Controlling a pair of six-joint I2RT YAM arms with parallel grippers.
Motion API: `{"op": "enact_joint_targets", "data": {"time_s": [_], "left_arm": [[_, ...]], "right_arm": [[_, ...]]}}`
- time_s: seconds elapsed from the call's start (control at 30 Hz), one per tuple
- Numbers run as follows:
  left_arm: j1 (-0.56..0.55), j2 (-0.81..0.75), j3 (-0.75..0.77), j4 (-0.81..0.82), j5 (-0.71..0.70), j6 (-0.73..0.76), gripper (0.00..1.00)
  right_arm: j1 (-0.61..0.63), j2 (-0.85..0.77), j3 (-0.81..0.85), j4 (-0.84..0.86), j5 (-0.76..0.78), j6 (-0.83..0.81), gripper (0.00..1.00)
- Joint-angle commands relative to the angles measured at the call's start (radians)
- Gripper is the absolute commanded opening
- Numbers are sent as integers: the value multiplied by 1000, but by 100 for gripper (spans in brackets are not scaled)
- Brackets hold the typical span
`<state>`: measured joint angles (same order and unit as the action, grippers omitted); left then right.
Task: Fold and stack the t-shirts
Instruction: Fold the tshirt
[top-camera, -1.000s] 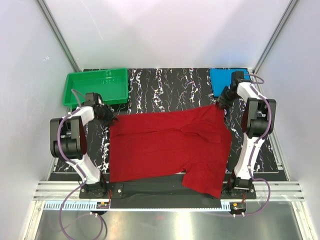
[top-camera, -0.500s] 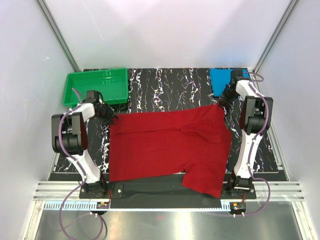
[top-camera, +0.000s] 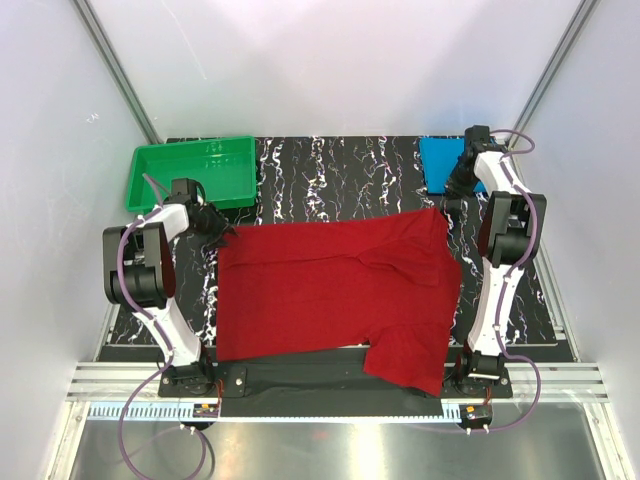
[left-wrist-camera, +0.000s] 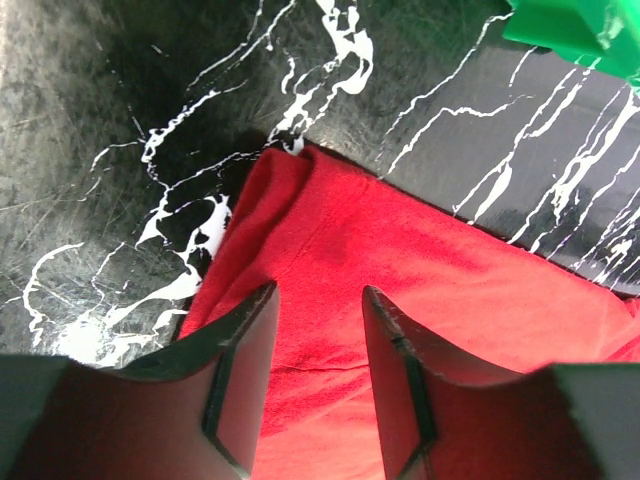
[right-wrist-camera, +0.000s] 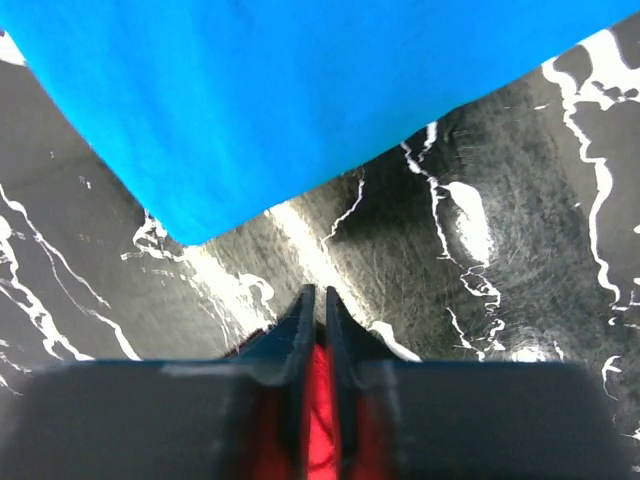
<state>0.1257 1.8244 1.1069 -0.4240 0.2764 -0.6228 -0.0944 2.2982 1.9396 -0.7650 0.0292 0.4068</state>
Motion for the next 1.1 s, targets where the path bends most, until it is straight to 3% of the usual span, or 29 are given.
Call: {"op": "enact_joint_targets", "data": {"time_s": [0.0, 0.03, 0.2, 0.33, 0.7, 1.07], "left_arm": [[12, -5, 2, 19, -74, 41, 49], [11, -14, -4, 27, -63, 38, 50], [9, -56, -18, 33, -26, 26, 53], [5, -60, -13, 37, -28, 37, 53], [5, -22, -4, 42, -22, 43, 52], [5, -20, -27, 44, -29, 44, 50]], "right_arm": [[-1, -60, 1, -16, -50, -3, 19], [-1, -78, -42, -5, -61, 3, 25], [10, -144, -122, 22, -149, 23, 31], [33, -174, -186, 59, -164, 20, 32], [47, -111, -157, 52, -178, 7, 38], [45, -80, -166, 53, -129, 1, 33]]}}
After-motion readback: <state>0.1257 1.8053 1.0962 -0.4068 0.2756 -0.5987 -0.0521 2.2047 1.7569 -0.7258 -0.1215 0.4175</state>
